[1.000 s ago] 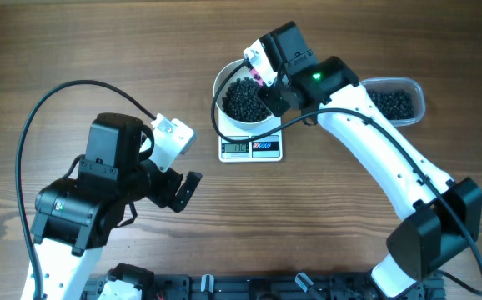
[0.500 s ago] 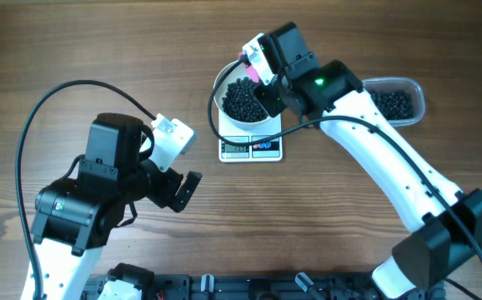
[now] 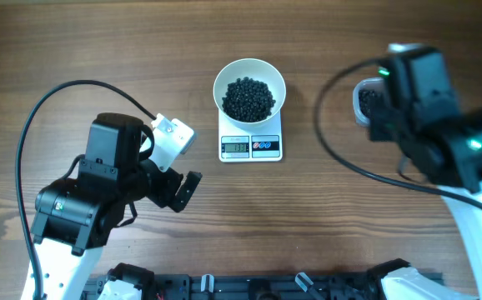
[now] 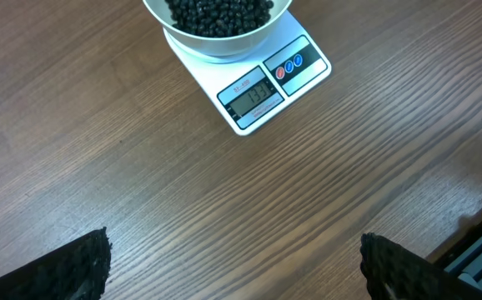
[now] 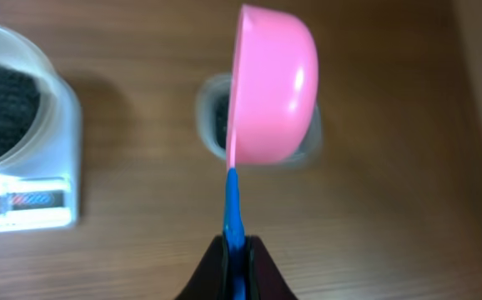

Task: Scoop item into bowl and weigh 150g on scale
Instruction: 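Move the empty scoop right back over the bean tub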

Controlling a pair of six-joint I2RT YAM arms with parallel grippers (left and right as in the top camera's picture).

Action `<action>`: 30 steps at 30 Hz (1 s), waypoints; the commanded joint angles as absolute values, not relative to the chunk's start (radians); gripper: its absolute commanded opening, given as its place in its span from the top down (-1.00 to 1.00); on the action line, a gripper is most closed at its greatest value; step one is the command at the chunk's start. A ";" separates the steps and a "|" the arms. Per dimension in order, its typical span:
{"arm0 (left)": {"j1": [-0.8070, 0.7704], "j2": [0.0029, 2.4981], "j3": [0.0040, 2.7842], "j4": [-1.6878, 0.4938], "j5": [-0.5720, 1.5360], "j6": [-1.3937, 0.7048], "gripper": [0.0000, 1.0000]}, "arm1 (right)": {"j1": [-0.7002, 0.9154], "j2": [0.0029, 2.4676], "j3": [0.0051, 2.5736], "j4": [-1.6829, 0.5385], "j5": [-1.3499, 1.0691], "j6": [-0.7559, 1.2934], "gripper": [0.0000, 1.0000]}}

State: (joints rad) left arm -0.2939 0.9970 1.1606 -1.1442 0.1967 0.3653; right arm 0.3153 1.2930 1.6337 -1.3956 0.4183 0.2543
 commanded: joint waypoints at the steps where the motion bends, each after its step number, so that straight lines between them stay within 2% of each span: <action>1: -0.287 0.997 1.178 -1.141 0.212 0.386 -1.00 | 0.225 1.276 1.643 -1.503 0.459 0.378 0.91; 5: -0.287 0.997 1.178 -1.142 0.212 0.385 -1.00 | 0.153 1.291 1.604 -1.568 0.455 0.367 0.92; 10: -0.287 0.997 1.178 -1.141 0.212 0.385 -1.00 | 0.114 1.337 1.485 -1.477 0.455 0.281 0.91; 18: -0.287 0.997 1.178 -1.141 0.212 0.385 -1.00 | 0.113 1.492 1.317 -1.146 0.451 0.083 0.91; 30: -0.287 0.997 1.178 -1.142 0.212 0.385 -1.00 | 0.076 1.650 1.311 -0.879 0.401 -0.117 0.91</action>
State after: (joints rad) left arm -0.2939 0.9970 1.1606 -1.1439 0.1967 0.3653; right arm 0.0937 1.6367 1.3128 -0.9108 0.4206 -0.0292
